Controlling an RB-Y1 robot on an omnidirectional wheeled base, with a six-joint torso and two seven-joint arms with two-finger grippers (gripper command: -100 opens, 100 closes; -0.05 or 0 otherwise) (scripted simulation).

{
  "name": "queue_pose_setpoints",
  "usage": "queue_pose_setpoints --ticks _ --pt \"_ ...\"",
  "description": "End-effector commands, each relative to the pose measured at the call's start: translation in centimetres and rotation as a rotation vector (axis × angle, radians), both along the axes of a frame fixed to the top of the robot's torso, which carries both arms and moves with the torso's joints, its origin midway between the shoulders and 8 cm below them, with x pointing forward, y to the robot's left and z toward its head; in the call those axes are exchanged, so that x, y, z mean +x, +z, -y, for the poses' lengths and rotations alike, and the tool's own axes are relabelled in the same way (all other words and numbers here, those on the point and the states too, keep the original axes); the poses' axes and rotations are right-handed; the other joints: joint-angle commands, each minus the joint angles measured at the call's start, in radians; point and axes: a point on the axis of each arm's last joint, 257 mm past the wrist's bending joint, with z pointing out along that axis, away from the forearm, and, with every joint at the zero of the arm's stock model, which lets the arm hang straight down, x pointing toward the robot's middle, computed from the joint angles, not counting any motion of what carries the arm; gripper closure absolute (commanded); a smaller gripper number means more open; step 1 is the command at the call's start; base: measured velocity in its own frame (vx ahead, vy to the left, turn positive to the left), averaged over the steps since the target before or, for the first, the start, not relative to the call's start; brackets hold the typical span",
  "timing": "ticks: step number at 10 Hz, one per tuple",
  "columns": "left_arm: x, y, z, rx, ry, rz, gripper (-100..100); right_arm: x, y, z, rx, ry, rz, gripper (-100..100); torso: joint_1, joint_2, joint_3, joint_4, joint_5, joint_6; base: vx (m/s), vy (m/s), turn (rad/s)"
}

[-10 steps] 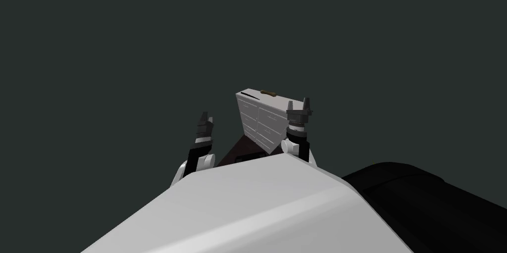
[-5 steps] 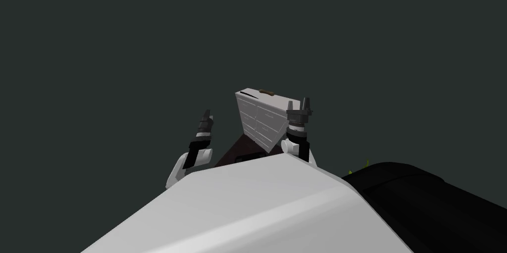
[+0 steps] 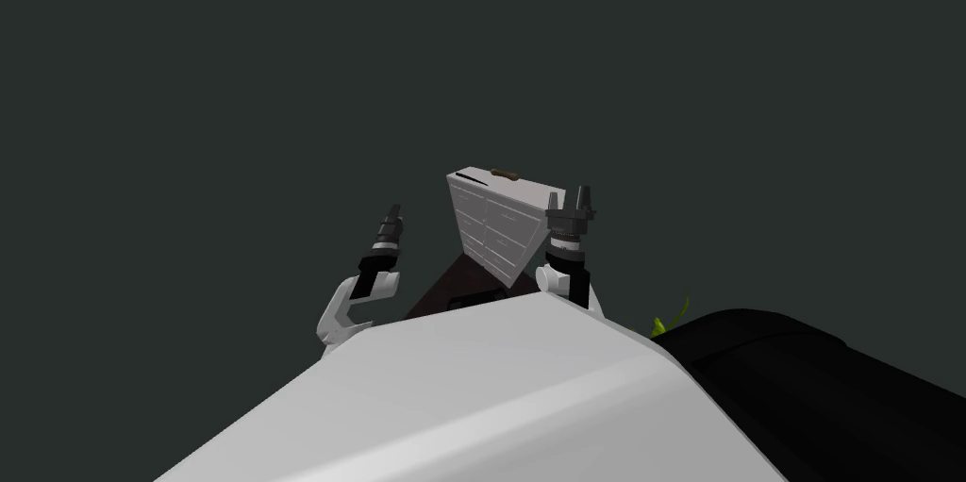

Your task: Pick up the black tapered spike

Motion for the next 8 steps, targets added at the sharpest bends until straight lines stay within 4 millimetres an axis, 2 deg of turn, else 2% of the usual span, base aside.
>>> queue_pose_setpoints --ticks 1,2,3,4,5,7,8 --pt "1.4 0.3 -0.6 0.008 0.017 -0.015 -100 0.0 0.0 0.0 0.000 0.000 0.000 0 0.000 0.000 0.000 0.000 0.000 0.000 -0.053 -0.034 -0.002" --pt "1.5 0.5 -0.6 0.008 0.015 -0.010 -100 0.0 0.0 0.0 0.000 0.000 0.000 0 0.000 -0.001 0.000 0.000 0.000 0.000 -0.020 -0.013 0.000" --pt "2.9 -0.2 -2.6 0.029 0.055 -0.051 -100 0.0 0.0 0.0 0.000 0.000 0.000 0 0.001 -0.002 -0.001 0.000 0.000 0.000 -0.039 -0.024 -0.021" --pt "3.4 0.7 -2.3 0.027 0.051 -0.037 -100 0.0 0.0 0.0 0.000 0.000 0.000 0 0.001 -0.002 -0.001 0.000 0.000 0.000 -0.043 -0.023 -0.008" --pt "4.5 0.0 -4.5 0.046 0.095 -0.073 -100 0.0 0.0 0.0 0.000 0.000 0.000 0 0.000 -0.002 -0.001 0.000 0.000 0.000 -0.062 -0.034 -0.028" --pt "5.3 1.1 -4.3 0.040 0.095 -0.064 -100 0.0 0.0 0.0 0.000 0.000 0.000 0 0.000 -0.001 0.000 0.000 0.000 0.000 -0.044 -0.019 -0.006" --pt "6.4 0.6 -6.7 0.053 0.147 -0.102 -100 0.0 0.0 0.0 0.000 0.000 0.000 0 0.001 -0.002 -0.001 0.000 0.000 0.000 -0.042 -0.029 -0.044"
